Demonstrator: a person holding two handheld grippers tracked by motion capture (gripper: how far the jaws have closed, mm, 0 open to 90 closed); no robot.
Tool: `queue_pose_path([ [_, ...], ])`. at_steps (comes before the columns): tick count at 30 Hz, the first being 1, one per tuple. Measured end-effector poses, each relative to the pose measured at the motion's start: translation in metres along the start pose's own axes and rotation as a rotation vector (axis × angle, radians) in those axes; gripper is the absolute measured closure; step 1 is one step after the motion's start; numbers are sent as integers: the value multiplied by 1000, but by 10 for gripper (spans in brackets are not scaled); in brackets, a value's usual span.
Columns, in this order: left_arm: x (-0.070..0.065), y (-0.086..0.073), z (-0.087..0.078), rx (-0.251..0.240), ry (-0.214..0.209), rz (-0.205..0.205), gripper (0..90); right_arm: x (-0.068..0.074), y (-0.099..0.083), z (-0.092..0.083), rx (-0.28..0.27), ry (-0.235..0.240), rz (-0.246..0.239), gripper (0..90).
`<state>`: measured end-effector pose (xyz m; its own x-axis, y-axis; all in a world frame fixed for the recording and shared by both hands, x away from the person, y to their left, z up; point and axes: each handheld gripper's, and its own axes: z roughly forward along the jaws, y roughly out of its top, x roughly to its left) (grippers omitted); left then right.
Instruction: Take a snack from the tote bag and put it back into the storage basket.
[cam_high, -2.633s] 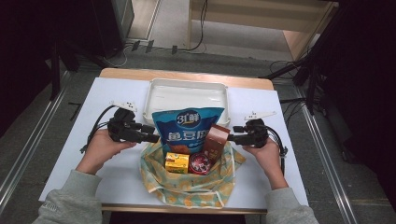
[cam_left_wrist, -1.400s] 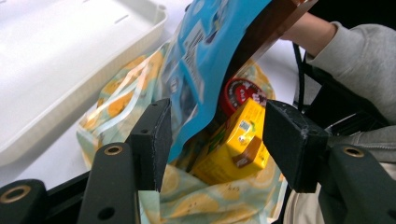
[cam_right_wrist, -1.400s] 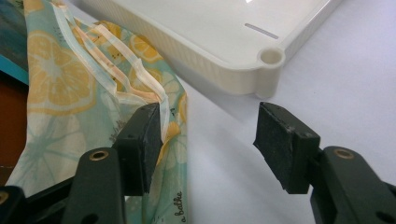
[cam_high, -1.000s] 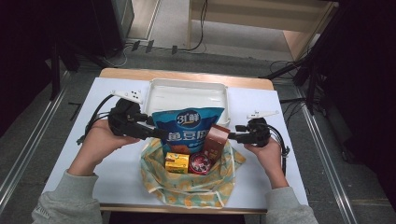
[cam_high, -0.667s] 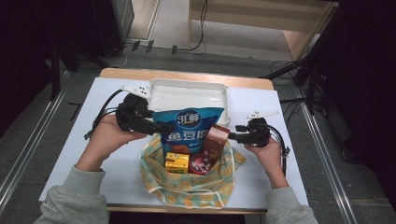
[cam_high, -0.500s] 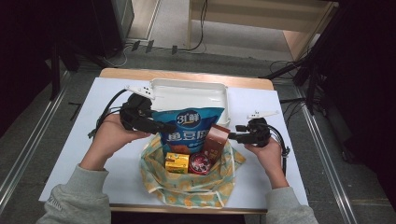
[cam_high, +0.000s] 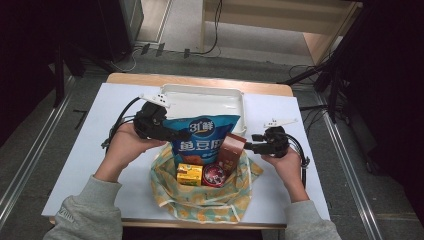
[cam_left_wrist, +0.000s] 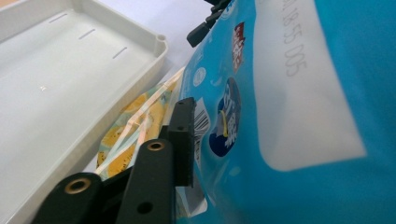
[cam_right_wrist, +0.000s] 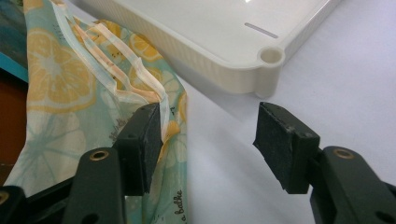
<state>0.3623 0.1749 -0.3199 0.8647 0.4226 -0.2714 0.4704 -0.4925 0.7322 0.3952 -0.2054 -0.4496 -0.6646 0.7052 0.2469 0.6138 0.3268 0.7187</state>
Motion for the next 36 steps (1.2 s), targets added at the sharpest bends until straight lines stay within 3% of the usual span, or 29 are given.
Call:
queue_pose_path([
  [5, 0, -1, 0, -24, 3, 17, 761, 0, 0, 0, 3, -1, -4, 420],
  [13, 4, -3, 1, -35, -24, -5, 820, 0, -1, -1, 2, 4, 4, 420],
  [16, 4, -3, 3, -39, -38, -8, 899, 0, -2, -1, -1, 5, 7, 420],
  [22, 5, -1, 4, -57, -52, -23, 900, 0, -2, -2, -8, 7, 5, 420],
  [23, 6, 1, 4, -82, -82, -59, 900, -1, -2, -2, -8, 6, 5, 420],
  [28, 0, 9, 4, -86, -70, -38, 900, 0, -2, -1, -3, 9, 7, 420],
  [36, 1, 22, 6, -70, -59, -43, 900, -1, -2, -2, -8, 10, 2, 421],
])
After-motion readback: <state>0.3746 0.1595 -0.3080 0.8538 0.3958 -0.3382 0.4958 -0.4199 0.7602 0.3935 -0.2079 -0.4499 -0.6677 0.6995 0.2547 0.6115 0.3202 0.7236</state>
